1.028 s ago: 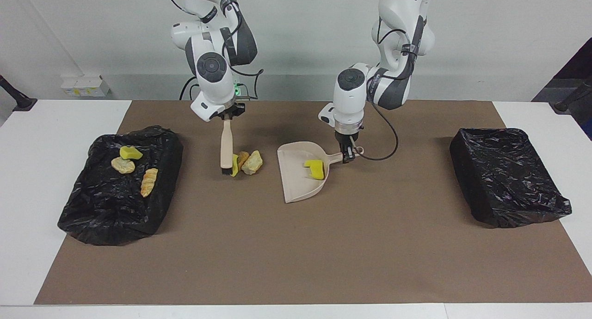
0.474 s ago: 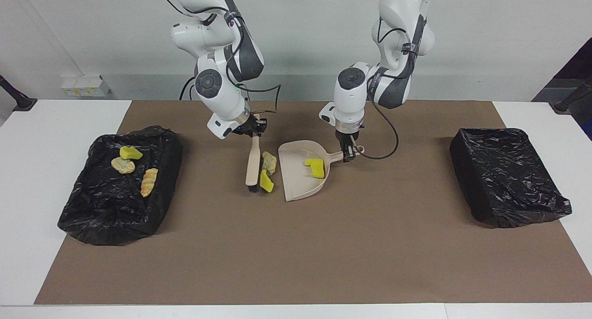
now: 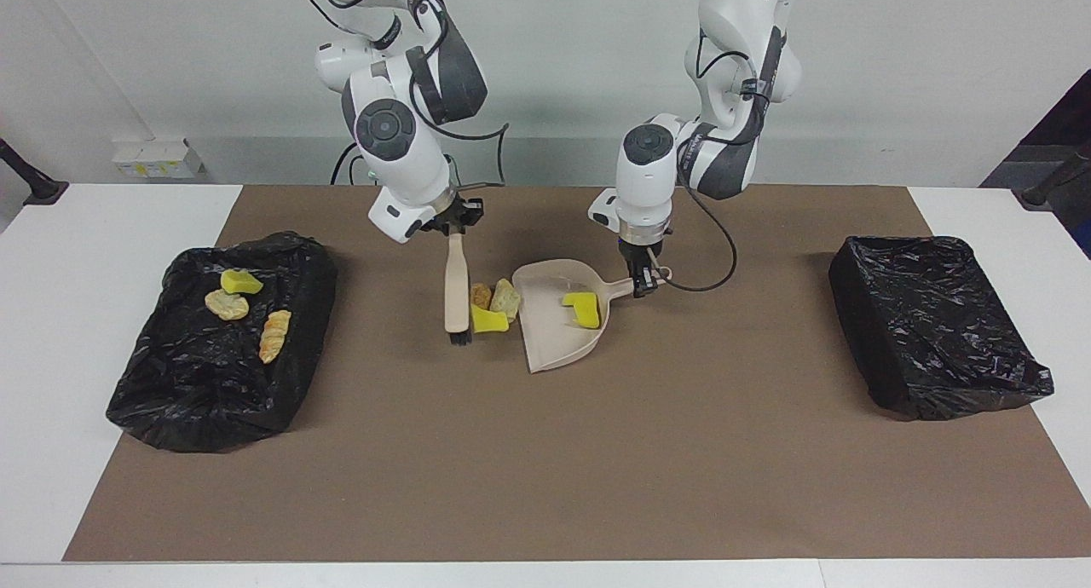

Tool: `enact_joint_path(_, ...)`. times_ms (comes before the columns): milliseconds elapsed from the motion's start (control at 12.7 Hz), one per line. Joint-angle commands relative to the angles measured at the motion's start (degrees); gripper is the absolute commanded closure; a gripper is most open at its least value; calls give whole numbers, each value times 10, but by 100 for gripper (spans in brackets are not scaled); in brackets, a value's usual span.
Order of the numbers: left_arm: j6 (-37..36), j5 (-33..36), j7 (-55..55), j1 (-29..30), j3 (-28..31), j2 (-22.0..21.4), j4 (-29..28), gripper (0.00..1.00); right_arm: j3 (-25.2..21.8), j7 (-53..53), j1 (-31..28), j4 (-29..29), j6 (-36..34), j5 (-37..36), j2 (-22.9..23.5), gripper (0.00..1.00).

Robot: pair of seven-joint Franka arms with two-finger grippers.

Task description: Sweep and dump trash in bin

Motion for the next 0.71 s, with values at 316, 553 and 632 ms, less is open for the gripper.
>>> enact_joint_path(316,8,11,-15,2,1,-19,-28,100,5,-28,-5,-156,126,-24,-46,100)
enact_joint_path(553,11,11,-27,-2,1,-23,-32,100,7,-21,4,-160,170,11,-23,100)
enact_joint_path(632,11,11,-27,-2,1,-24,-34,100,7,-31,14,-160,182,59,-20,100)
